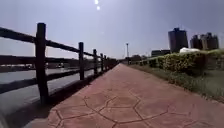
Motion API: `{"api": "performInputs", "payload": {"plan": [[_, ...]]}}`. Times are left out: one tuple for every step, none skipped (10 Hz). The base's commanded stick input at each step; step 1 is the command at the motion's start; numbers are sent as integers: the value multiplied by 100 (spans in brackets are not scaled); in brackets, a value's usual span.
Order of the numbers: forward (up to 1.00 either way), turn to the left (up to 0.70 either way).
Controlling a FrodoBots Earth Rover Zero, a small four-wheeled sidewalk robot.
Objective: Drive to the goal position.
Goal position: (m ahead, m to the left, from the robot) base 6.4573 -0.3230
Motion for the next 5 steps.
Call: {"api": "performInputs", "payload": {"plan": [[100, 1], [100, 1], [87, 1], [85, 1], [85, 1]]}}
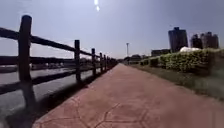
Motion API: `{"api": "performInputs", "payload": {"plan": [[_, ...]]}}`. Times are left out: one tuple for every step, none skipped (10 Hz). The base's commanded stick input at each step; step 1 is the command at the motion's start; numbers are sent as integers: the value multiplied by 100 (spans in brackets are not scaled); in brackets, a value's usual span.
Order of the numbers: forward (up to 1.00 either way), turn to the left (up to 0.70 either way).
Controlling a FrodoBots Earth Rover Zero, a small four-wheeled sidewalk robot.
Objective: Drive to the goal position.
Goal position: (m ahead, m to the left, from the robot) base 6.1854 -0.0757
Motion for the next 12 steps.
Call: {"api": "performInputs", "payload": {"plan": [[85, 1], [85, 1], [85, 1], [85, 1], [85, 1], [85, 1], [85, 1], [85, 1], [85, 1], [85, 1], [85, 1], [89, 1]]}}
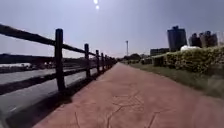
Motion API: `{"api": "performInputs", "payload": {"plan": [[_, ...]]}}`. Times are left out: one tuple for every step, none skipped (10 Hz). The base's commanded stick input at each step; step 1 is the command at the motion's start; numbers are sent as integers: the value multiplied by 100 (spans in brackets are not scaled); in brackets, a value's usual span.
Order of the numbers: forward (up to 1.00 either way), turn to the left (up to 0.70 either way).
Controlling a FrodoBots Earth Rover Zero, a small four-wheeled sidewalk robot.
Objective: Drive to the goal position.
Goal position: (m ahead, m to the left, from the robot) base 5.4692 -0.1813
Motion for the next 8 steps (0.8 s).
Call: {"api": "performInputs", "payload": {"plan": [[100, -4], [100, -29], [100, -36], [100, -32], [100, 1], [92, 1], [76, 1], [79, 1]]}}
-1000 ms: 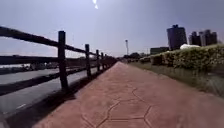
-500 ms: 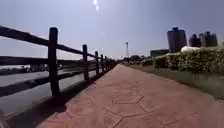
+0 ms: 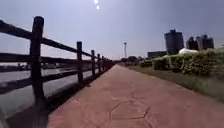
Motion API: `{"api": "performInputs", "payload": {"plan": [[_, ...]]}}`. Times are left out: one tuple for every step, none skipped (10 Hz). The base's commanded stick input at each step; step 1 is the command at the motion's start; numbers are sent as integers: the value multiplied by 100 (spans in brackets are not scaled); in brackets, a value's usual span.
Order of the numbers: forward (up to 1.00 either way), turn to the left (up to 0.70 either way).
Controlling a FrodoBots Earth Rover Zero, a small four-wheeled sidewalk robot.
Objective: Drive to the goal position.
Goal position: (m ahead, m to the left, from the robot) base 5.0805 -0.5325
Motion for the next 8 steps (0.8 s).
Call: {"api": "performInputs", "payload": {"plan": [[80, 1], [80, 1], [80, 1], [80, 1], [80, 1], [79, 1], [81, 1], [89, 1]]}}
